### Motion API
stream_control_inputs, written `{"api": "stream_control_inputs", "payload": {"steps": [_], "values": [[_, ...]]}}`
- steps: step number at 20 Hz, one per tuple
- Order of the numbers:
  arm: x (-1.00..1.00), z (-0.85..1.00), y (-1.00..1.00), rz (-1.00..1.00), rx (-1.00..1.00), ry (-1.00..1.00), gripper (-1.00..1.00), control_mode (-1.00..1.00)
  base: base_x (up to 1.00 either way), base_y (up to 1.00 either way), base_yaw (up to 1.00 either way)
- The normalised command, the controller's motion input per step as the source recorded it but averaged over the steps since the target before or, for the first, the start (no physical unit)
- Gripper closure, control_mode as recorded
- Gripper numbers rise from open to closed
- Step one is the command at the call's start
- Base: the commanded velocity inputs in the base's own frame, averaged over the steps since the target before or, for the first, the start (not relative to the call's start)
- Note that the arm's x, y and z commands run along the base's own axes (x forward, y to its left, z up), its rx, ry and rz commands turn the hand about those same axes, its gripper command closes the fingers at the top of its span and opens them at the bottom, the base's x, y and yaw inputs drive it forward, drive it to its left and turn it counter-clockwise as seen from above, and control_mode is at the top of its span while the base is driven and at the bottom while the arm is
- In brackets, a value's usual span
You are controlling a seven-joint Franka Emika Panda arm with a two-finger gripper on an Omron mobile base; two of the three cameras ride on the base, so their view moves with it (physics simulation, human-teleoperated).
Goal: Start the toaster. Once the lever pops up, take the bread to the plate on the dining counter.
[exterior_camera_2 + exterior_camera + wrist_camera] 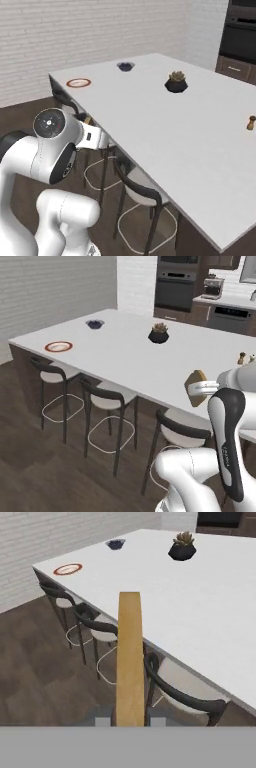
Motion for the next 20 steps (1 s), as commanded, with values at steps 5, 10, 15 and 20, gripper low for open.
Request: {"api": "stream_control_inputs", "payload": {"steps": [5,10,15,20], "values": [[0.00,0.00,0.00,0.00,0.00,0.00,1.00,1.00,0.57,1.00,-0.25],[0.00,0.00,0.00,0.00,0.00,0.00,1.00,1.00,0.70,0.98,-0.26],[0.00,0.00,0.00,0.00,0.00,0.00,1.00,1.00,0.81,0.85,-0.27],[0.00,0.00,0.00,0.00,0.00,0.00,1.00,1.00,0.64,0.98,-0.26]]}}
